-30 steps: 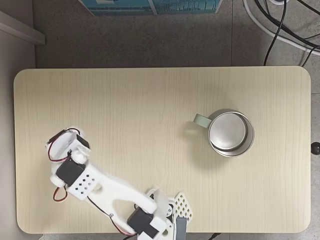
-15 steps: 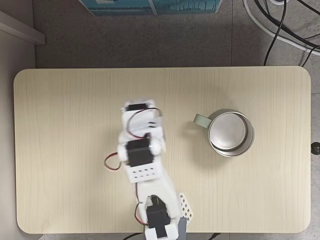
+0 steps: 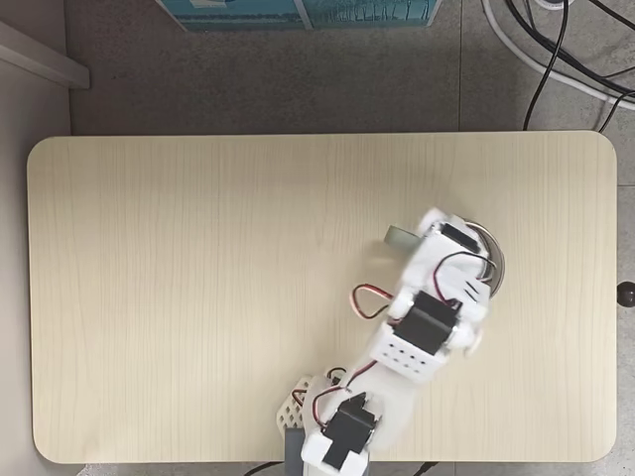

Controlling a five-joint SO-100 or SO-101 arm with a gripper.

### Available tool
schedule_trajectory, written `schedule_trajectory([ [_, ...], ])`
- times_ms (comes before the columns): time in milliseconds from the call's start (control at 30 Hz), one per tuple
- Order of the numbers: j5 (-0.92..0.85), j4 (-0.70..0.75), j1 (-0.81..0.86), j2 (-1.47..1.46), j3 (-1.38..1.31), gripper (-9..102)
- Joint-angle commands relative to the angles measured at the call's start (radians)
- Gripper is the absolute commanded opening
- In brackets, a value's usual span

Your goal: Grasp a dressing and put it in the cup.

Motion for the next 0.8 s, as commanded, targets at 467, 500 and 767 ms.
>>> schedule_trajectory([
  [467, 0.028, 0.021, 0.126, 0.118, -0.002, 0],
  [500, 0.029, 0.025, 0.117, 0.114, -0.005, 0],
  [767, 0.052, 0.025, 0.037, 0.078, -0.026, 0],
])
